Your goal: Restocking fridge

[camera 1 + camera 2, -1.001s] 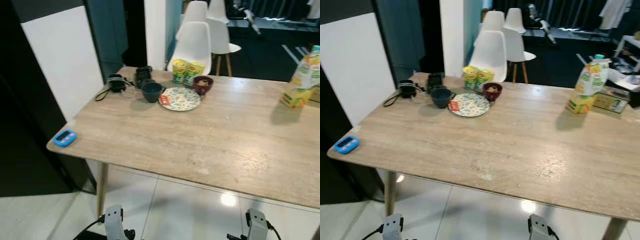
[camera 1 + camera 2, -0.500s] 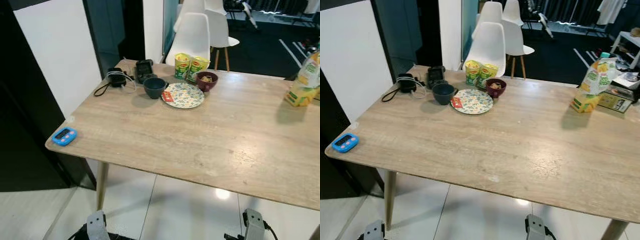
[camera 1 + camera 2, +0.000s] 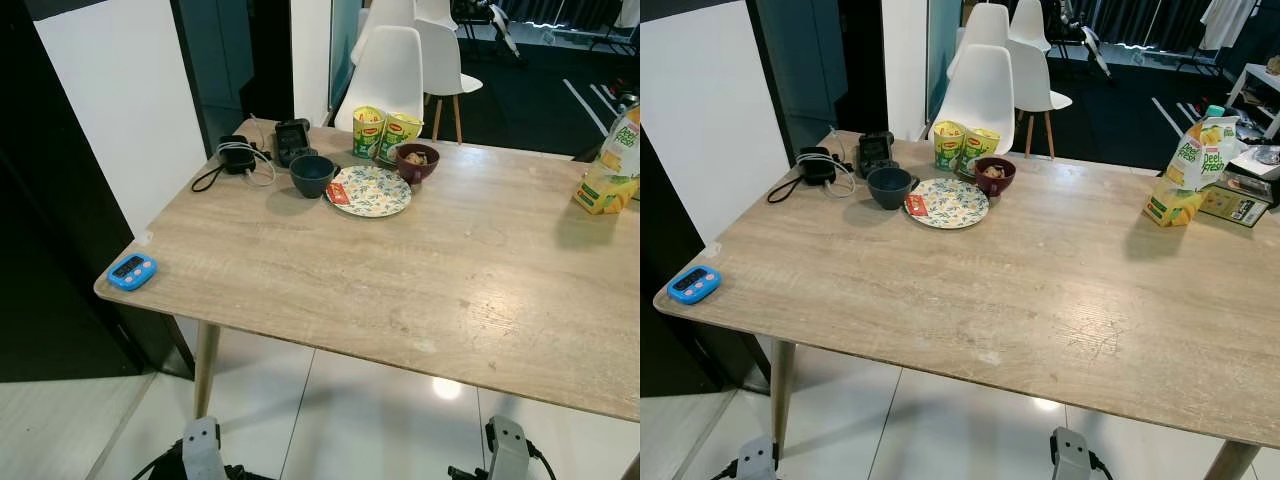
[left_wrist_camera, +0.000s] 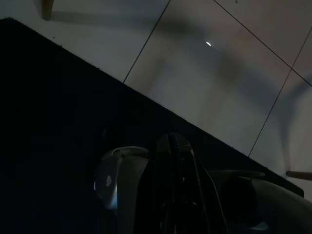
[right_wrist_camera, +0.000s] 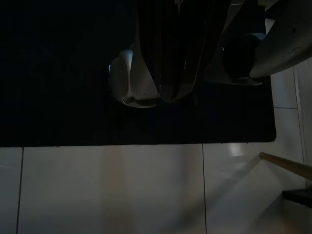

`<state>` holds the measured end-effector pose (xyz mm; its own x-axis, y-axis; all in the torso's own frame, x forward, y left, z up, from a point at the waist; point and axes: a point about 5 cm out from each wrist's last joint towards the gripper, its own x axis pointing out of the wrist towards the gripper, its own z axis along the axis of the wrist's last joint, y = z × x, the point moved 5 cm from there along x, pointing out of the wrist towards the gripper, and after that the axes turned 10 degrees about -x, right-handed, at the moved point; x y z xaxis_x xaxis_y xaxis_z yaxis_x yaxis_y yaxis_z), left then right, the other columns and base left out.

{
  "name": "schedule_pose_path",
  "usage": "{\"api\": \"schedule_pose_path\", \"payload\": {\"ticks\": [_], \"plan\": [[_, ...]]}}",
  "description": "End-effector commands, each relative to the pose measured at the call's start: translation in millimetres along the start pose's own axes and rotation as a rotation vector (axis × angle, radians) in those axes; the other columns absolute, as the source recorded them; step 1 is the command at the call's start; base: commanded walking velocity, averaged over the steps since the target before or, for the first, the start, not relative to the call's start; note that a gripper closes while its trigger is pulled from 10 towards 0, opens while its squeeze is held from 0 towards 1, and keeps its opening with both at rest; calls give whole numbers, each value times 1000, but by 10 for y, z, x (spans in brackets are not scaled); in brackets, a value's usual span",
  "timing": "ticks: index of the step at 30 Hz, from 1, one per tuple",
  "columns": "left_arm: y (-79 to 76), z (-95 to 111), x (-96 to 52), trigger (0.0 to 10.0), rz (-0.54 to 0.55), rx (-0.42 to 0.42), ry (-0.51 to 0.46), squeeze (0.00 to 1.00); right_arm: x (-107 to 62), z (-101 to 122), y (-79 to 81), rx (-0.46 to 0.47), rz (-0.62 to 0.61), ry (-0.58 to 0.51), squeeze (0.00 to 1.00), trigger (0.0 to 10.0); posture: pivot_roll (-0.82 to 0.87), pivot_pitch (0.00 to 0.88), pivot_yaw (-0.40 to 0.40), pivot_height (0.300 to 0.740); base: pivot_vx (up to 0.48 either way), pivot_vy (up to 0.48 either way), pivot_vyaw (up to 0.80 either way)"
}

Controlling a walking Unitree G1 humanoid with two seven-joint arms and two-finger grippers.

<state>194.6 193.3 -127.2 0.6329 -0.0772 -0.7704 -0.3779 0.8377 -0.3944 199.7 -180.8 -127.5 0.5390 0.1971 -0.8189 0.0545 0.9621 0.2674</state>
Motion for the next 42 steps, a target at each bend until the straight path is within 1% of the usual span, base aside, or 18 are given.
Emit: {"api": "schedule_pose_path", "payload": {"ticks": [1, 19, 40, 42], "plan": [[-64, -43, 16, 10000, -17, 6, 19, 0, -13, -17, -42, -4, -14, 7, 0, 10000, 41, 0, -60, 740, 277, 0, 0], [-81, -63, 16, 10000, -26, 22, 26, 0, -15, -36, -43, -11, -16, 13, 0, 10000, 41, 0, -60, 740, 270, 0, 0], [-113, -100, 20, 10000, -38, 34, 39, 0, -16, -31, -49, -8, -17, 11, 0, 10000, 42, 0, -62, 740, 0, 0, 0], [-131, -116, 18, 10000, -55, 34, 48, 0, -17, -29, -50, -7, -17, 10, 0, 10000, 42, 0, -61, 740, 0, 0, 0]]}}
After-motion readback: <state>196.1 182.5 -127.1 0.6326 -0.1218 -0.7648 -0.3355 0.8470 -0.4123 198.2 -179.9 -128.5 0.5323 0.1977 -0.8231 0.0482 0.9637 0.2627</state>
